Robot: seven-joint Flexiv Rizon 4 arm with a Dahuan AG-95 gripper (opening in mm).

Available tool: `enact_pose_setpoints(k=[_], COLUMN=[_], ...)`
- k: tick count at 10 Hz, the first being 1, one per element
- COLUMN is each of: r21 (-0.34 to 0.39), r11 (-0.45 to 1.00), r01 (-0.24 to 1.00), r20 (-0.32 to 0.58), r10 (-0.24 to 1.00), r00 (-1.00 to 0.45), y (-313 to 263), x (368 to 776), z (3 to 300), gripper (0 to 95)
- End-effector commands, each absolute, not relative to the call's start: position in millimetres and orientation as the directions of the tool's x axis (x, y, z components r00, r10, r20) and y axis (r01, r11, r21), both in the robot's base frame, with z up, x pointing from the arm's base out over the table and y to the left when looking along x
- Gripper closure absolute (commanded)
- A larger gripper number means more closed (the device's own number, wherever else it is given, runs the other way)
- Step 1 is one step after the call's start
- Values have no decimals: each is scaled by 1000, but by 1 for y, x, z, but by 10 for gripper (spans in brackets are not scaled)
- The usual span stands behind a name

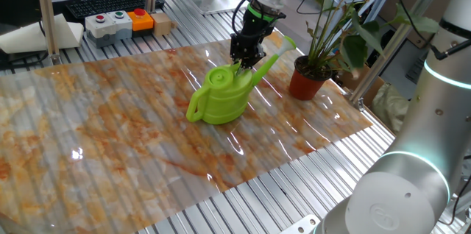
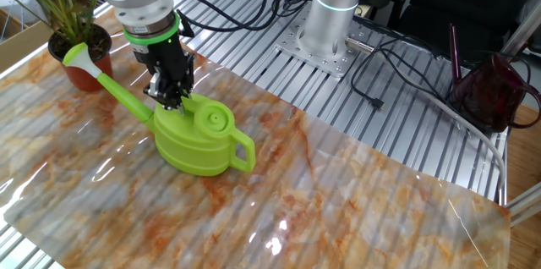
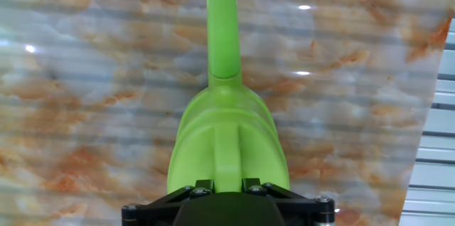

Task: Water the plant

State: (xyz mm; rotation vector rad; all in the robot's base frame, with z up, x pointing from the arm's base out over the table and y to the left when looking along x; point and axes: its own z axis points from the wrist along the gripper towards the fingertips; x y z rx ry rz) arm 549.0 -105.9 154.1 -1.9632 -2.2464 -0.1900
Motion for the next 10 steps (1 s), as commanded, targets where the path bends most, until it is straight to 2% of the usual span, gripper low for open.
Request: enact_pose_setpoints(k=[1,8,9,10], r21=[1,-3,-2,-1], r11=[135,123,130,135], r01=[991,992,992,991], r20=[193,184,181,174], r10=[972,975,975,976], r00=[-133,-120,-128,-133], y=[-106,-106,-106,-106], x=[549,549,549,549], z=[154,154,154,154], gripper=[950,950,760,760])
